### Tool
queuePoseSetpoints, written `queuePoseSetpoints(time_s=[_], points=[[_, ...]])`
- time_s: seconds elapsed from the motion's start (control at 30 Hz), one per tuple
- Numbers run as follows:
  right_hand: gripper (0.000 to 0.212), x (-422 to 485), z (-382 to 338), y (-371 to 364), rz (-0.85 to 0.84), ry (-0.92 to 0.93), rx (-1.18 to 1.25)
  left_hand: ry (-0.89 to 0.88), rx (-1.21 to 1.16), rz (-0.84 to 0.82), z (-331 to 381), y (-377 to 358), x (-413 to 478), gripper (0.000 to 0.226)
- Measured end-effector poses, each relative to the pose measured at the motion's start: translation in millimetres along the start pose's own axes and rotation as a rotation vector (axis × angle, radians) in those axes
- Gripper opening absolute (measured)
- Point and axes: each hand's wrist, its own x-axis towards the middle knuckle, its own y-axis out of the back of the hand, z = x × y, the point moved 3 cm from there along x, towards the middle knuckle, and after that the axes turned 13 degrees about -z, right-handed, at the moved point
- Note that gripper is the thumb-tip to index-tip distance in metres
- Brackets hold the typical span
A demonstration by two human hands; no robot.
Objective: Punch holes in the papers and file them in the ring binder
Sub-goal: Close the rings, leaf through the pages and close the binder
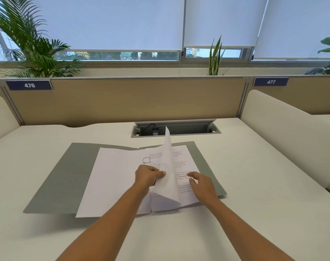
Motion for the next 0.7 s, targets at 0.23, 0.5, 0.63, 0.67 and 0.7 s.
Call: queuePoseSetpoints(time_s=[0.23,0.5,0.63,0.67,0.7], points=[[0.033,-2.9,19.2,2.8,-0.002,-0.098,-0.181,0.011,-0.045,0.122,-9.0,79.7,-17.6,0.017],[0.029,-2.5,26.3,5.9,0.07,-0.196,-0.095,0.104,-0.002,0.284,-42.0,150.9,-38.5,0.02],[0.032,-2.0,26.0,5.0,0.061,-0.228,-0.108,0.152,0.058,0.35,-60.7,162.0,-44.3,0.022],[0.032,-2.0,25.9,4.8,0.061,-0.231,-0.108,0.155,0.073,0.362,-63.8,163.1,-45.3,0.022],[0.033,-2.0,25.9,4.7,0.061,-0.234,-0.106,0.153,0.091,0.376,-66.1,164.2,-46.1,0.021]])
